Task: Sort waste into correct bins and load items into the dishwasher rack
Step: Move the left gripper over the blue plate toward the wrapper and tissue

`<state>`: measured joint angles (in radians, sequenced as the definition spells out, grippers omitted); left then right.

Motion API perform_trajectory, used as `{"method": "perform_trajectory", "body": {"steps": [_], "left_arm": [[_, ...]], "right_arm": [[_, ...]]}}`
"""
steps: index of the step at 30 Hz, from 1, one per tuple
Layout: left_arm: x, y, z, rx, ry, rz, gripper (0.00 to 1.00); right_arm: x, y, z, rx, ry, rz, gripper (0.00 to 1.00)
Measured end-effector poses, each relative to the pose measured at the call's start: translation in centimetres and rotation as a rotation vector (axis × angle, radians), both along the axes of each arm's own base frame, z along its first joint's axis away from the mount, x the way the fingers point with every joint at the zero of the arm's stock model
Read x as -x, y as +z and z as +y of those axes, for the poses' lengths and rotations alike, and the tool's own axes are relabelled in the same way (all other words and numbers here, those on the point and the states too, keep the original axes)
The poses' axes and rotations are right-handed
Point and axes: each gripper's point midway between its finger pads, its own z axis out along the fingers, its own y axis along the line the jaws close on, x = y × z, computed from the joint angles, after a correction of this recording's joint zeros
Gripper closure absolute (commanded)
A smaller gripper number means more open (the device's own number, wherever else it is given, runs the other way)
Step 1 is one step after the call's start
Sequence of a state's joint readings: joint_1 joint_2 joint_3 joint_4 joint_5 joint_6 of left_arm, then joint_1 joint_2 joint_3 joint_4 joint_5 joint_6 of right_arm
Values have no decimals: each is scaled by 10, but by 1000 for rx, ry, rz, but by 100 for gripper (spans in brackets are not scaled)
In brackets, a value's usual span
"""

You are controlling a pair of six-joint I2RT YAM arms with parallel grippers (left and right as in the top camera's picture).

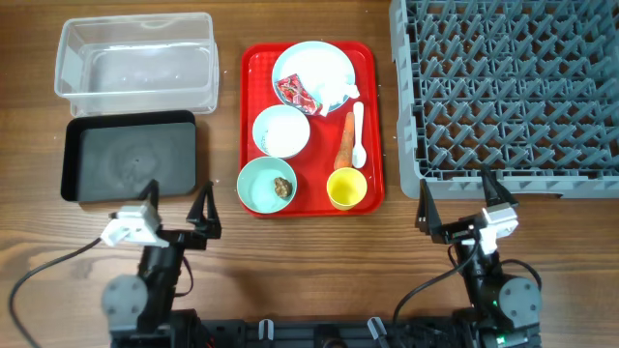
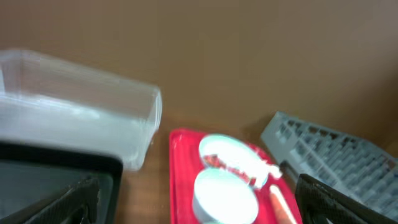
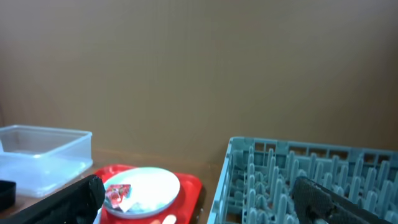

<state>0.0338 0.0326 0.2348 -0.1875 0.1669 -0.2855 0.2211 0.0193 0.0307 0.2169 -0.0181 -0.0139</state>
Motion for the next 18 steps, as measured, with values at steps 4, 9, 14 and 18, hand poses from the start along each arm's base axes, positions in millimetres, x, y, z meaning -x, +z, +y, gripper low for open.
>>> {"method": "perform_trajectory", "body": {"steps": [4,9,14,18], "left_arm": [[12,42,0,-19,1,-39,0],[12,71,0,-22,0,19,0],[0,94,-6,-63,-38,130,0],[-12,101,-8,-77,-61,257,0]], "right_arm": [[7,27,-1,-6,3,-50,0],[7,51,3,25,16,-38,0],[-6,58,10,98,31,66,0],[-24,69,19,145,64,170,0]]}}
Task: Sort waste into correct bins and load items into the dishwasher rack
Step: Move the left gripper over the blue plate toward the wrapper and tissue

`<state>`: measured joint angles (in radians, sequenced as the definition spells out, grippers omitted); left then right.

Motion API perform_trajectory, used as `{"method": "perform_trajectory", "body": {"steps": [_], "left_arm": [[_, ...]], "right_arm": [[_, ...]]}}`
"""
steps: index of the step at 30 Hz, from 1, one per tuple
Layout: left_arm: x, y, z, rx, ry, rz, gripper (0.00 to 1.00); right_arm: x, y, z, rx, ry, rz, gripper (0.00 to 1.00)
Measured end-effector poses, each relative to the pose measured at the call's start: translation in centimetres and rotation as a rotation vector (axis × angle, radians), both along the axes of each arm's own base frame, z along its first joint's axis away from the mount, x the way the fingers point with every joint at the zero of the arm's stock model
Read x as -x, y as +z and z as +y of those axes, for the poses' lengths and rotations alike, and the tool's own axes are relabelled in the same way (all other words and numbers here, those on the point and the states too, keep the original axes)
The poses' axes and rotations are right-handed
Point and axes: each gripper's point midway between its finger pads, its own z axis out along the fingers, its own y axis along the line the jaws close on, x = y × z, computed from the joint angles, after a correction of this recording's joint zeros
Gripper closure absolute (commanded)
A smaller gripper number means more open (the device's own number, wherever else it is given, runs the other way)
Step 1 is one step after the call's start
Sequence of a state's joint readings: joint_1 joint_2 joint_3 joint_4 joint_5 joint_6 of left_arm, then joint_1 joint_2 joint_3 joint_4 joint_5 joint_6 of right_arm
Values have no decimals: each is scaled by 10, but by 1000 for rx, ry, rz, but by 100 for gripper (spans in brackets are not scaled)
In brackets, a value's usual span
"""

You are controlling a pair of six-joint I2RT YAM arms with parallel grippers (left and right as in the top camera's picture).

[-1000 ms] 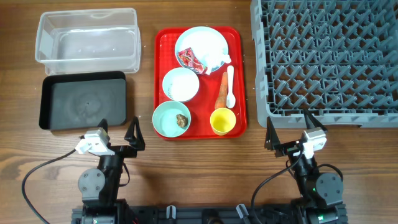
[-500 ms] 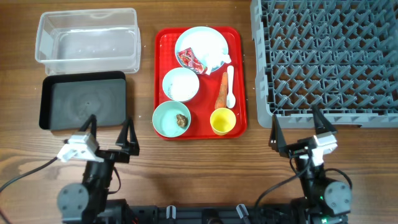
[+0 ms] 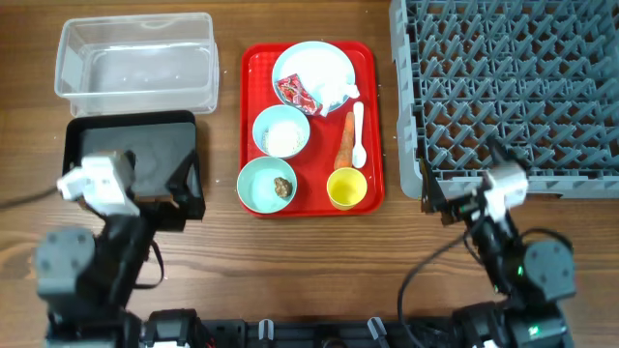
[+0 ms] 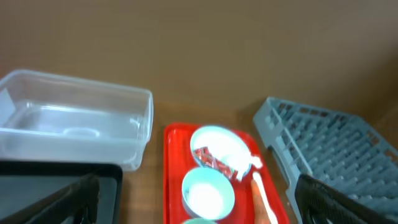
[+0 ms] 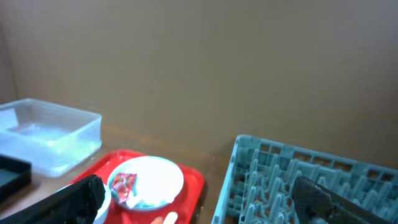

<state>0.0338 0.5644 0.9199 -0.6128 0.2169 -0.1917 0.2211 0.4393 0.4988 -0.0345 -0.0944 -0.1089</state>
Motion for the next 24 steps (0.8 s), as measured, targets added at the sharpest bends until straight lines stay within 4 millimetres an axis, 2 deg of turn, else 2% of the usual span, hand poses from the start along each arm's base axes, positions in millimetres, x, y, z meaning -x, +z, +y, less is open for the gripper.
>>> {"method": "perform_trajectory", "body": {"steps": [3,11,15,19,24], "left_arm": [[-12,0,-1,-9,-10,97,0],[-44,-12,1,-62,-36,326,0],[-55,-23,2,-62,-41,476,0],[-68,-38,3,-60,-48,591,0],[-78,-68,3,-52,-54,712,0]], "right_arm": [[-14,15,11,21,42,65,0],[-50,33,36,68,144,324,0],[-68,31,51,80,206,496,0],[-84,30,63,76,254,583,0],[-97,11,68,76,270,649,0]]}}
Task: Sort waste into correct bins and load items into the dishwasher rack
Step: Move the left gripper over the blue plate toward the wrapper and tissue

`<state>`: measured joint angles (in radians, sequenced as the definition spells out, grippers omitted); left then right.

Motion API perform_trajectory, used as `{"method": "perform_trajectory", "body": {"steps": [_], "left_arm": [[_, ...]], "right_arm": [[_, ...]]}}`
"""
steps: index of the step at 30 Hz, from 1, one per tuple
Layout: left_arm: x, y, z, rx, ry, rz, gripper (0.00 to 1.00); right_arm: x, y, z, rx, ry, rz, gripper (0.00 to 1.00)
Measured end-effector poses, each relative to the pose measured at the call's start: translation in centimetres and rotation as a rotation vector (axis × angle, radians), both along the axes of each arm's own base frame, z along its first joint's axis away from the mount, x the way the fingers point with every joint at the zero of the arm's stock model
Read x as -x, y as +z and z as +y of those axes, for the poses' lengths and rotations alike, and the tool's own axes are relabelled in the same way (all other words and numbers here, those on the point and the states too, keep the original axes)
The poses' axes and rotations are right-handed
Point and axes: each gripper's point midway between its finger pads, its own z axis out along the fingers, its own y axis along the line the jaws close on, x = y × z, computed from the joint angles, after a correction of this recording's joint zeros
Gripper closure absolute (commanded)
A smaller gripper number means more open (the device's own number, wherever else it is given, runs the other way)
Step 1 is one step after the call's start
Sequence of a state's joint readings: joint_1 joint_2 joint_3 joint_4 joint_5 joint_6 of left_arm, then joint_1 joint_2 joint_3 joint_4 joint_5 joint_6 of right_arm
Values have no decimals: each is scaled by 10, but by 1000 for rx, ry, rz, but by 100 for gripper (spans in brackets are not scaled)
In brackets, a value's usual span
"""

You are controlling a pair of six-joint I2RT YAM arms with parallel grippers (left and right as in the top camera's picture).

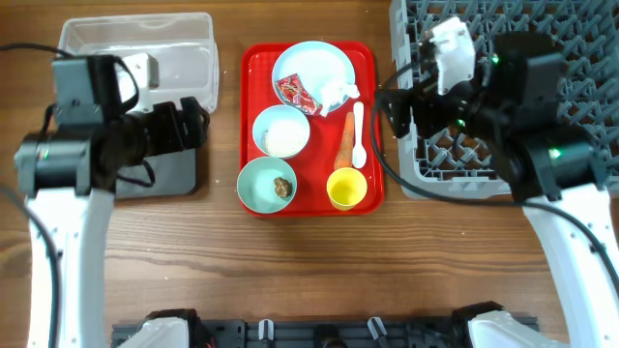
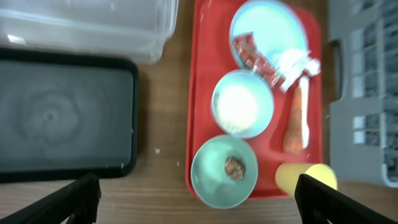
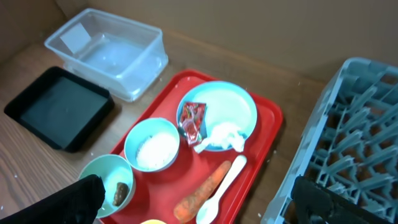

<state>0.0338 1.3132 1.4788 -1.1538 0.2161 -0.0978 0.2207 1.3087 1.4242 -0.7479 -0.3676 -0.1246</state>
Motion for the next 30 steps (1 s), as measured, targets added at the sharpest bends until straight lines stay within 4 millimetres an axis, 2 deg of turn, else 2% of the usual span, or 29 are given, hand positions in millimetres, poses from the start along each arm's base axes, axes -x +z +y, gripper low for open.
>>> {"method": "perform_trajectory", "body": {"steps": [2,7,13,16,19,23,26,28,30], "left_arm": [[-4,-16,0,4,-1,61,0],[-13,-38,-5,31,-16,137,0],[-36,-39,-21,102,-61,90,0],[-43,-37,-34,99,-82,83,0],[-56,-39,-51,70,-104,88,1],[-97,-51,-82,-15,-115,86,0],[-127,-63,-104,-48,-114,64,1],[-152,-76,-122,-52,-109,30,1],[-167,-91,-136,-51,-108,12,0]], "right_arm": [[-4,-7,3,-17,-5,34,0],[-10,-20,6,-87,-58,129,0],[-11,-24,3,-108,-103,166,0],[-15,-26,-12,-119,-171,184,0],[-22,-23,-42,-140,-271,182,0],[-19,-17,-82,-153,-391,182,0],[-13,-20,-93,-148,-425,207,0],[-9,-25,-94,-141,-431,231,0],[-6,-27,-94,-137,-432,246,0]]}}
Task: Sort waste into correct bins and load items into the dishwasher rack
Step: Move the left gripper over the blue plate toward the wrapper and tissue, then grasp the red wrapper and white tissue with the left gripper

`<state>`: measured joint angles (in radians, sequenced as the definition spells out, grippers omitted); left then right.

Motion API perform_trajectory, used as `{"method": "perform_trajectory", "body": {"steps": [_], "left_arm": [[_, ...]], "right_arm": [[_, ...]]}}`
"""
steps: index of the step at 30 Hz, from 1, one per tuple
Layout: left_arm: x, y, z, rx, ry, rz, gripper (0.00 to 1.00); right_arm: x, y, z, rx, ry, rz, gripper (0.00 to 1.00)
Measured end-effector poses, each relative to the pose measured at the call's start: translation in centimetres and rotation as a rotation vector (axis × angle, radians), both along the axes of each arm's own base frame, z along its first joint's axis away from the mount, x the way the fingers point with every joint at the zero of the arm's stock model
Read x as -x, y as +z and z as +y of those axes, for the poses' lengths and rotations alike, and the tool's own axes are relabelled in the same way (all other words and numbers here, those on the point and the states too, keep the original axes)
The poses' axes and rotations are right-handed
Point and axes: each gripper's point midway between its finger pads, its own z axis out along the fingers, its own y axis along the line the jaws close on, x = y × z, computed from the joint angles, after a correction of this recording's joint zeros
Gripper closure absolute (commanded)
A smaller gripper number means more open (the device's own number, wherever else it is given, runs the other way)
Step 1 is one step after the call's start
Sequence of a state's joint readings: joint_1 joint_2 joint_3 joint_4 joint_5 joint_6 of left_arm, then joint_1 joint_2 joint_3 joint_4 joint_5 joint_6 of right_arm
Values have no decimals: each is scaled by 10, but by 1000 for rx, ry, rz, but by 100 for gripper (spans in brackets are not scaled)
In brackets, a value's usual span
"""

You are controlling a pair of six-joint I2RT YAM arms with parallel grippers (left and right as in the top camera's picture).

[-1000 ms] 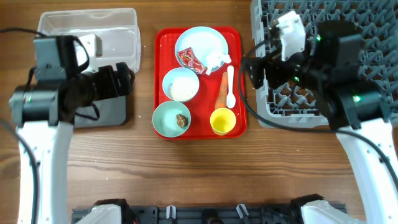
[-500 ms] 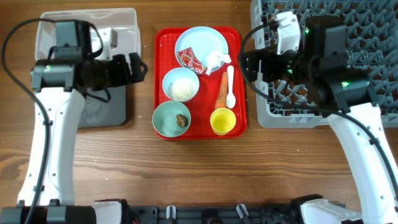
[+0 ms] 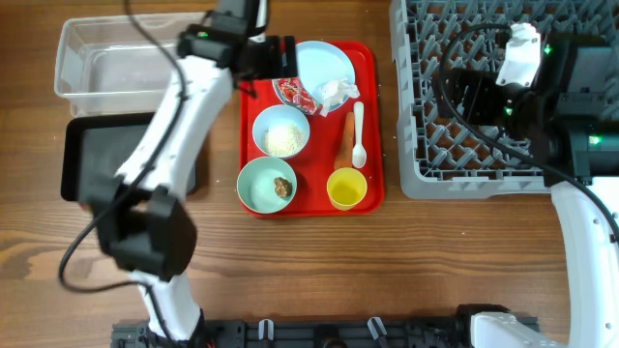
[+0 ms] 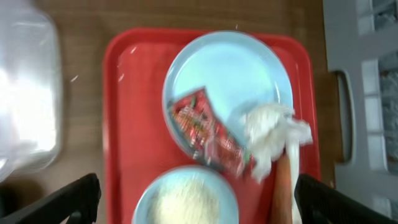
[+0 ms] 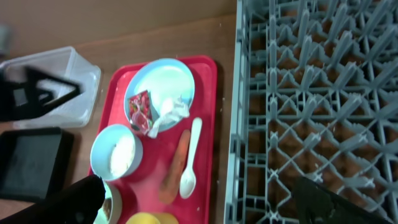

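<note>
A red tray (image 3: 372,116) holds a pale blue plate (image 3: 324,60) with a red wrapper (image 3: 293,92) and a crumpled tissue (image 3: 336,90) on it. The tray also carries a rice bowl (image 3: 281,130), a bowl with a brown scrap (image 3: 268,186), a yellow cup (image 3: 346,188), a carrot (image 3: 344,140) and a white spoon (image 3: 358,135). My left gripper (image 3: 271,56) hangs open above the tray's far left corner, beside the plate (image 4: 230,81) and wrapper (image 4: 208,130). My right gripper (image 3: 462,97) is open above the grey dishwasher rack (image 3: 503,145).
A clear plastic bin (image 3: 106,58) stands at the far left, with a black tray (image 3: 97,159) just in front of it. My left arm stretches over the black tray's right side. The rack (image 5: 311,93) fills the right of the table.
My left gripper has moved from above the black tray's right edge to the tray's far left corner by the plate. The right gripper has shifted right, from the rack's left edge to over the rack.
Both grippers sat open and low at the table's front edge. Then they were a little higher and farther in. Later the left was high over the black tray and the right by the rack's left edge. Now the left is at the plate, the right over the rack.
</note>
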<state>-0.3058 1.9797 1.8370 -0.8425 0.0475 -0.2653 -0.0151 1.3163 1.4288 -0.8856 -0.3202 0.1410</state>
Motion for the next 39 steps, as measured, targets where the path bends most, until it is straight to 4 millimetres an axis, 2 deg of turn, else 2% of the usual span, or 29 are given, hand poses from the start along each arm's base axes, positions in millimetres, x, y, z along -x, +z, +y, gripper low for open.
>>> {"method": "perform_trajectory", "body": {"steps": [5,12,17,27,28,29,31,33,35,36,37,39], "left_arm": [[-23,-39,-35,7,-19,-24,0],[-21,-95,-83,2,-78,20,0],[-17,-124,-86,6,-38,76,0],[-17,-150,-86,10,-12,123,1],[-16,-154,-87,6,-13,128,3],[-16,-154,-87,8,-14,128,10],[-17,-153,-89,11,-14,124,29],[-17,-154,-92,19,-16,125,55],[-17,-156,-93,26,-11,125,66],[-17,-157,-94,27,-14,127,79],[-18,-158,-95,30,-12,125,86],[-18,-158,-96,36,-15,124,96]], "right_arm": [[3,-3,0,2,2,19,0],[10,-10,0,1,2,60,0],[13,-13,0,1,2,76,0],[16,-15,0,1,2,89,0],[16,-15,0,1,2,94,0],[17,-15,0,1,2,94,0],[17,-15,0,1,2,95,0],[17,-16,0,1,2,96,0],[17,-16,0,1,2,96,0],[17,-16,0,1,2,97,0],[17,-16,0,1,2,97,0],[17,-16,0,1,2,97,0]]}}
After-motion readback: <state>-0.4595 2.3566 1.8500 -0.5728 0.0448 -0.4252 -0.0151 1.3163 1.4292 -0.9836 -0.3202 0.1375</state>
